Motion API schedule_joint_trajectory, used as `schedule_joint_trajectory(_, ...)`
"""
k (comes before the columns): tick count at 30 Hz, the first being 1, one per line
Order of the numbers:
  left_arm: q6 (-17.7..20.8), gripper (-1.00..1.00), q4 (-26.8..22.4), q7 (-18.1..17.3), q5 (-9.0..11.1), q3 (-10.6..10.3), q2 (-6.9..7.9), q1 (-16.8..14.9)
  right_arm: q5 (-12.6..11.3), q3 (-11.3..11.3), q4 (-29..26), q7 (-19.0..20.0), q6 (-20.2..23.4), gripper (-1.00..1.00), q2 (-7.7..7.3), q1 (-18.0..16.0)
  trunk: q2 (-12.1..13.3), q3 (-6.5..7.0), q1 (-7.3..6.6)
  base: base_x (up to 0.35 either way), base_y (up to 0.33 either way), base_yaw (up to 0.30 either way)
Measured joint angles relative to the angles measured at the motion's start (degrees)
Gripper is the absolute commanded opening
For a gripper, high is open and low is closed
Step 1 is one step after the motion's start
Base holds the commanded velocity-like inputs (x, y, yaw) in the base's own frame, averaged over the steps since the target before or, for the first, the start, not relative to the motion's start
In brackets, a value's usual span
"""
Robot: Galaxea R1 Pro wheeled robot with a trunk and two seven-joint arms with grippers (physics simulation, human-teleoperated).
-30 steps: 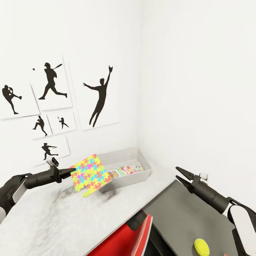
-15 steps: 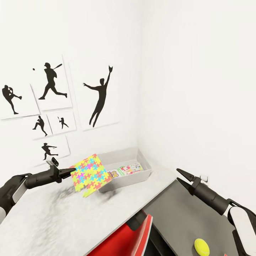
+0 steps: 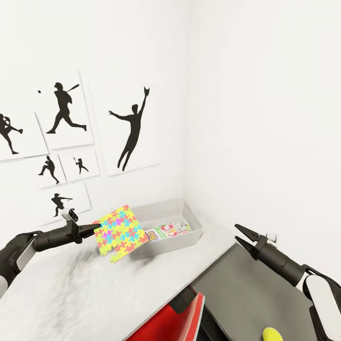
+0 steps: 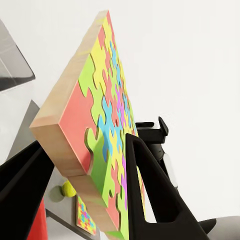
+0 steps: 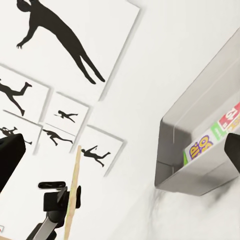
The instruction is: Put all the toys in the child's room - the three board games (two on the bed and one on the table), the two jigsaw puzzles on the table, and the tennis ball on the table - inside the toy box on the table in the child's room.
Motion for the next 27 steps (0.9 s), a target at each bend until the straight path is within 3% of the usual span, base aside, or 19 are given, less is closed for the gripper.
schedule_joint_trajectory(27,0.0,-1.0,0.0,-0.16,0.03,0.02,0.0,0.01,0.01,0.0,-0.09,0.24,0.0,1.0,-0.07,0.01,0.02,-0.19,0.0,0.002,0.0,0.0)
